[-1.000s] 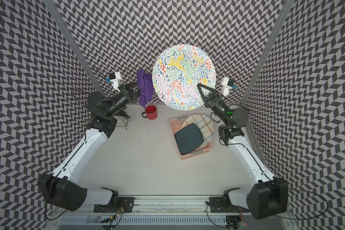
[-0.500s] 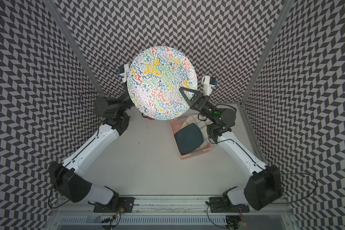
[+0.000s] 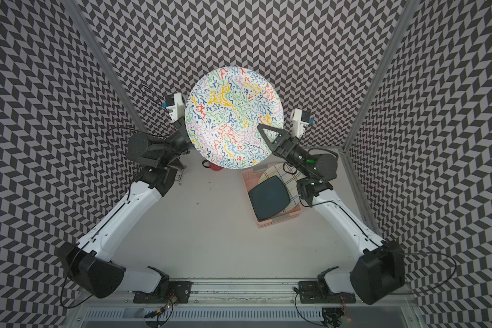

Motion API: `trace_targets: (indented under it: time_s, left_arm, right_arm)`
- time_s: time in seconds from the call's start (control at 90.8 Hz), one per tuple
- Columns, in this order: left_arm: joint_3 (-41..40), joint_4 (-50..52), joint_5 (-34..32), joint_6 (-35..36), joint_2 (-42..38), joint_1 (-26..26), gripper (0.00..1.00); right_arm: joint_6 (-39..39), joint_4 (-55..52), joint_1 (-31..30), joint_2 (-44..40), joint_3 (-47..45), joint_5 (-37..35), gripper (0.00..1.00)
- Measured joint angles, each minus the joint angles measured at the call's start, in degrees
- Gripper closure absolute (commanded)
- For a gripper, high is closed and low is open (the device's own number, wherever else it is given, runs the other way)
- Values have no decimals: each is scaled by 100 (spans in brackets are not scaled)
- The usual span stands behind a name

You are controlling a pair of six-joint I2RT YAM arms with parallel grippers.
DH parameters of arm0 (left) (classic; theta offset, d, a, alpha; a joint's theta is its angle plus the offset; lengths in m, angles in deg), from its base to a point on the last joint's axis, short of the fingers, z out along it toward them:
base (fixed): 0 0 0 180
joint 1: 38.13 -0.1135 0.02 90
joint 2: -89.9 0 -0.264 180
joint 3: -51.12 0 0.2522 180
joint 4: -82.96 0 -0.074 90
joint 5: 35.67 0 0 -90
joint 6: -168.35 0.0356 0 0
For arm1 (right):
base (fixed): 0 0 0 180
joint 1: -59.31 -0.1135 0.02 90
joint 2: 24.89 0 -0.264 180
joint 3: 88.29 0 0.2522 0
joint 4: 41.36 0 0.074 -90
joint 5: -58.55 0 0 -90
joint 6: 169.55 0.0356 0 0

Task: Wipe the wet plate dry
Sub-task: Wipe the plate with towel, then place the plate at the center of the board.

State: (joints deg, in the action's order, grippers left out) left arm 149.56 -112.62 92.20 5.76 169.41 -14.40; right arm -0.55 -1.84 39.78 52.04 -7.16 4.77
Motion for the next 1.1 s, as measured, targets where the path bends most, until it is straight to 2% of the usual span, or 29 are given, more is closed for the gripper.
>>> trace_targets:
  time_s: [0.088, 0.209, 0.308, 0.419, 0.595, 0.749, 0.925, 1.046, 1.102]
  left_arm:
    - [264, 1226, -146, 850, -168, -201, 100]
    - [678, 2728, -614, 2100, -516, -520, 100]
    - [901, 3571, -1021, 2907, -846, -608, 100]
    - [901, 4019, -1228, 3427, -1097, -612, 100]
    - [415, 4057, -1257, 3574, -1108, -612, 100]
    - [-4, 4142, -1252, 3571, -946, -612, 100]
    - [-184, 4186, -1259, 3582, -1014, -612, 100]
    - [-319, 4199, -1272, 3591, -1180, -612, 100]
    - [-348, 4210, -1274, 3593, -1244, -612, 100]
  right_arm:
    - [-68, -243, 529, -365, -369, -98, 100]
    - [-549, -1062, 791, -852, -1016, -400, 100]
    - [-1137, -1941, 518, -973, -1449, -461, 100]
    - [-2026, -3185, -170, -813, -1668, -544, 100]
    - [-3265, -4369, -1292, 210, -1405, -522, 100]
    - [-3856, -4758, -1976, 1320, -938, -520, 100]
    - [-4089, -4765, -2426, 2430, -404, -551, 100]
    - [-4153, -4778, -2527, 2990, -238, -625, 100]
    - [-4105, -4684, -2531, 3156, -212, -542, 97]
